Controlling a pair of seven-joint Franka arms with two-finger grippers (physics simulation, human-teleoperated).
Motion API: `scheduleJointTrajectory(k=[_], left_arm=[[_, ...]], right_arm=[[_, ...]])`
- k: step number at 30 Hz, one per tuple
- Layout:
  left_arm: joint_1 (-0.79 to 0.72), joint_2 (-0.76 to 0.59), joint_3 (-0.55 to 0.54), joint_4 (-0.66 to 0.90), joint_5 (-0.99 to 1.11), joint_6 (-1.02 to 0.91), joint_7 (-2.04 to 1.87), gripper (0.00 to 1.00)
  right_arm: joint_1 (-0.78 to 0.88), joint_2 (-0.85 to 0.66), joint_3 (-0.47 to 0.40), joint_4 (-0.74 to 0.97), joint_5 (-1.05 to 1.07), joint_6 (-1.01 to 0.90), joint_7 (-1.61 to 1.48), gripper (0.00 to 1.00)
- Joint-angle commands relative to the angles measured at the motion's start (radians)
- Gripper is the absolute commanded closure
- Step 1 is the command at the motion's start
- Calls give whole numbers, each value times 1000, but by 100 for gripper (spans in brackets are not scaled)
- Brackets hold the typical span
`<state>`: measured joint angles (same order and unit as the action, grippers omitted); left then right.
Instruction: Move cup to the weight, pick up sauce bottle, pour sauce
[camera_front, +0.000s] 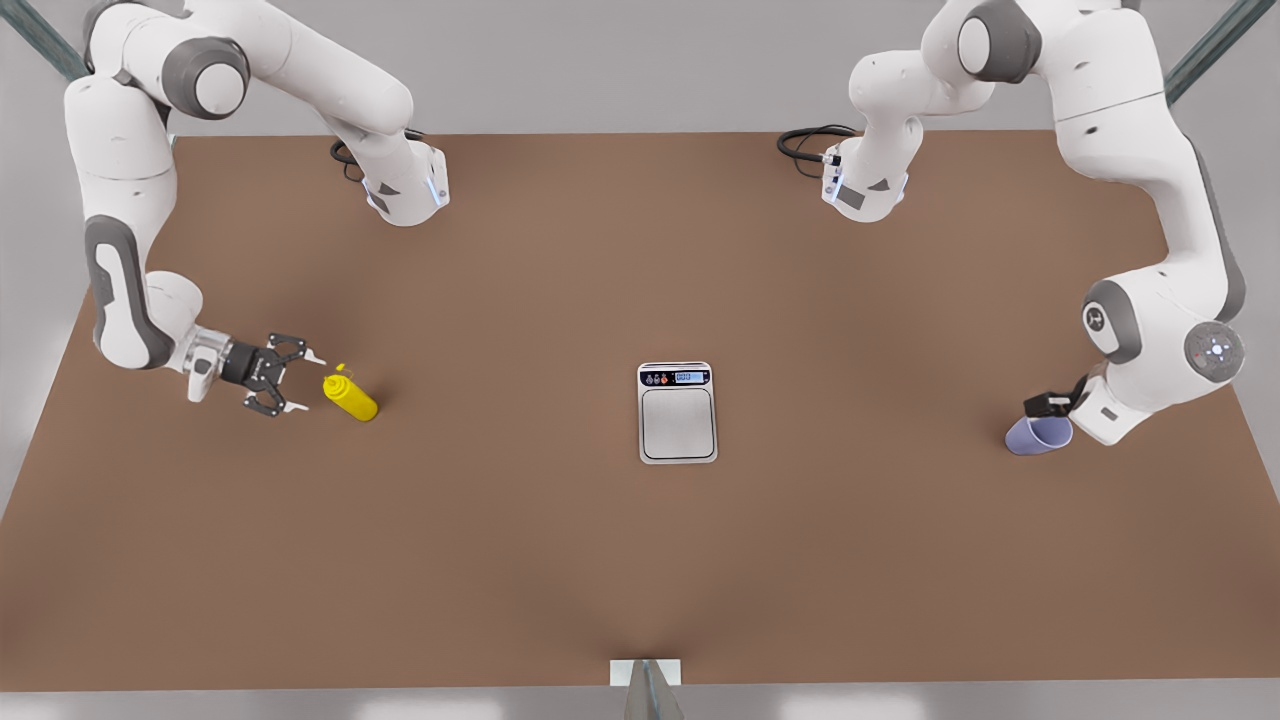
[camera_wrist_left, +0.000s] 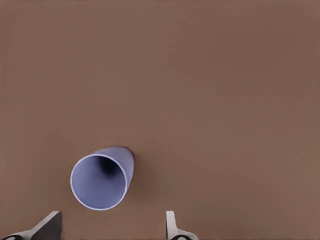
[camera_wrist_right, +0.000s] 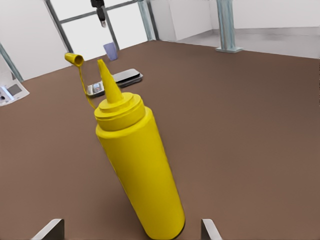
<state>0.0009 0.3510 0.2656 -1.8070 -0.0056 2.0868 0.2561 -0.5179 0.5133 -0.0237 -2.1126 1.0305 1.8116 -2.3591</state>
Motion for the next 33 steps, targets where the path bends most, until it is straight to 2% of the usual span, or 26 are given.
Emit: scheduleJointTrajectory(k=[1, 18, 19, 20, 21, 33], left_arm=[[-1, 13, 0, 0, -10, 9, 0, 0], [2, 120, 4, -71, -16, 185, 0, 4], [2, 125, 4, -69, -16, 193, -1, 9], [2, 134, 4, -71, -16, 203, 0, 20], [4, 141, 4, -71, -16, 210, 0, 24], [4, 184, 4, -71, -70, 220, 41, 40]], right_arm=[[1, 11, 2, 6, 0, 0, 0, 0], [65, 108, 5, 42, 31, 20, -131, 0], [65, 108, 7, 40, 31, 18, -131, 0], [65, 111, 16, 40, 34, 18, -131, 0], [65, 119, 25, 42, 49, 20, -131, 0], [113, 131, 27, 57, 100, 18, -131, 0]])
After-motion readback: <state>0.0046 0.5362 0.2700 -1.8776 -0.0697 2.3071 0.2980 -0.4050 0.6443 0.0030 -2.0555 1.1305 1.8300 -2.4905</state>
